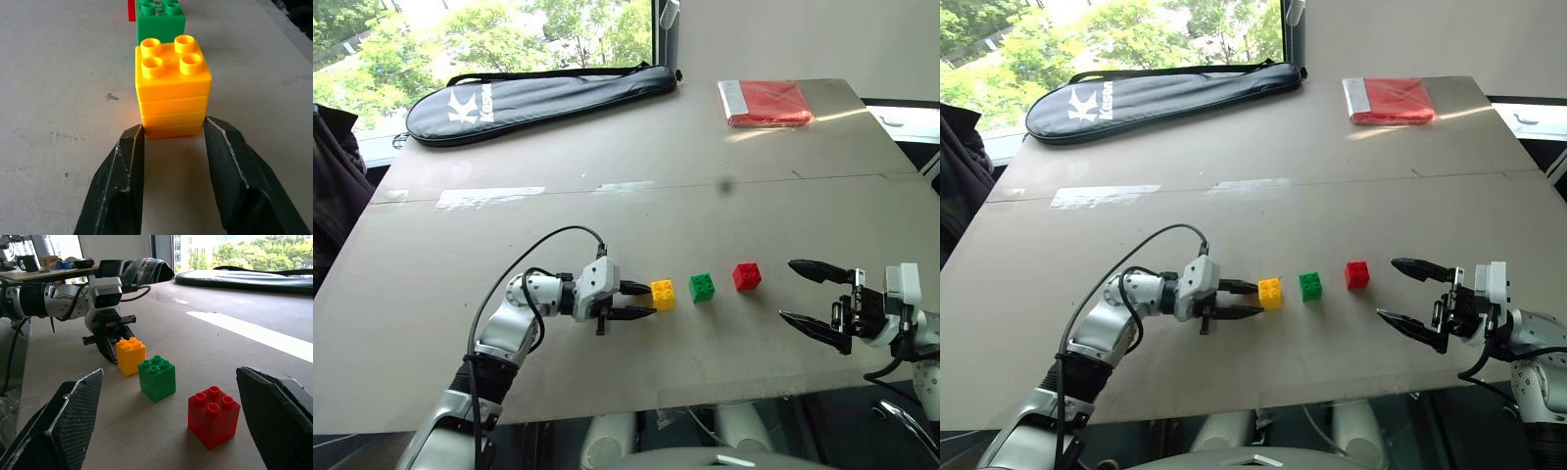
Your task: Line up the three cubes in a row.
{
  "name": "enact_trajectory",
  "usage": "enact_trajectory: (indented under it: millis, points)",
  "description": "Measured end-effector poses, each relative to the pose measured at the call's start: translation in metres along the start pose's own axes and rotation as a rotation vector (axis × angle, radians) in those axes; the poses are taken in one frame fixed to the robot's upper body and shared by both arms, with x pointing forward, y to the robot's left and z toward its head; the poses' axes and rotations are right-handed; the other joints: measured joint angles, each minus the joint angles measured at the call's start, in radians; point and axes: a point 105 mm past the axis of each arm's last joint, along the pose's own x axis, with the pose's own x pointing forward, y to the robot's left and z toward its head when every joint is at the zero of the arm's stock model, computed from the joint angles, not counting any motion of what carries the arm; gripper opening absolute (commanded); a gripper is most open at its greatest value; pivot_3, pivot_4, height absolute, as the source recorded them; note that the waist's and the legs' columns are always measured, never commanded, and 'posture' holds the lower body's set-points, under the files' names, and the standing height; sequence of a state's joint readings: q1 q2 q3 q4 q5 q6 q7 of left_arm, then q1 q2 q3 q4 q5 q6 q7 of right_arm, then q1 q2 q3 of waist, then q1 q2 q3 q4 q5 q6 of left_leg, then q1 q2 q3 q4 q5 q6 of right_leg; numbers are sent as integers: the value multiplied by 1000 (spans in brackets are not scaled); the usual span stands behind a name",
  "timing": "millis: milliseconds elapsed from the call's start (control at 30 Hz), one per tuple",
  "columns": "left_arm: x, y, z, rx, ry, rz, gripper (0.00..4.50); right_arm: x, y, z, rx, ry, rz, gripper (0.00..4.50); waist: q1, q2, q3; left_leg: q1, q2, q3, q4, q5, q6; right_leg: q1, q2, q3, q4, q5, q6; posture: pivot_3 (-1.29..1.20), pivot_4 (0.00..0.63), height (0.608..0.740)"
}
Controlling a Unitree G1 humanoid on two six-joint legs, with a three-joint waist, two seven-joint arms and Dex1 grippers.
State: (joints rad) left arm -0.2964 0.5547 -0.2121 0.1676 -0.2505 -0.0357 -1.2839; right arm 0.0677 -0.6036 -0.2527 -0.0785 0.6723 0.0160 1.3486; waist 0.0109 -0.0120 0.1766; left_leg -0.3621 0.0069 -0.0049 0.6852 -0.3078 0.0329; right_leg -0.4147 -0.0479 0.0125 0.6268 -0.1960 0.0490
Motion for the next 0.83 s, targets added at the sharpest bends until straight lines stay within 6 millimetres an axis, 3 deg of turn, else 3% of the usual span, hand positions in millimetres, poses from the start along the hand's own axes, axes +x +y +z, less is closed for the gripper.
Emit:
enact_trajectory:
  millis: [100, 300, 567, 633, 833]
  points:
    - [2, 0, 1, 7, -4, 2, 4421, 0, 0, 0, 0, 0, -2, 4500, 1, 0, 0, 0, 0, 0, 0, 0, 0, 0, 0, 0, 0, 0, 0, 0, 150, 740]
    - [-2, -1, -1, 2, -15, 64, 4467, -1, 0, -1, 3, 6, -5, 4500, -4, 0, 0, 0, 1, 0, 0, 0, 0, 0, 0, 0, 0, 0, 0, 0, 150, 740]
    - [-34, -13, -3, -122, -26, 271, 4467, -26, 1, -23, 93, 68, -97, 4500, -1, 1, 0, 0, 3, 0, -1, 0, 0, 0, -1, 0, 0, -2, -3, 0, 150, 740]
    - [-52, -37, -12, -213, 11, 389, 4467, -35, -4, -32, 96, 104, -162, 4500, -8, 0, 1, 1, 3, 1, -1, 0, 0, 0, -2, 1, 0, -3, -3, 0, 150, 740]
    - [-63, -62, -20, -247, 48, 521, 4467, -43, -11, -46, 93, 149, -235, 4500, -8, 3, -1, 1, 3, 2, -1, 0, 0, 0, -1, 1, 0, -5, 0, 0, 150, 740]
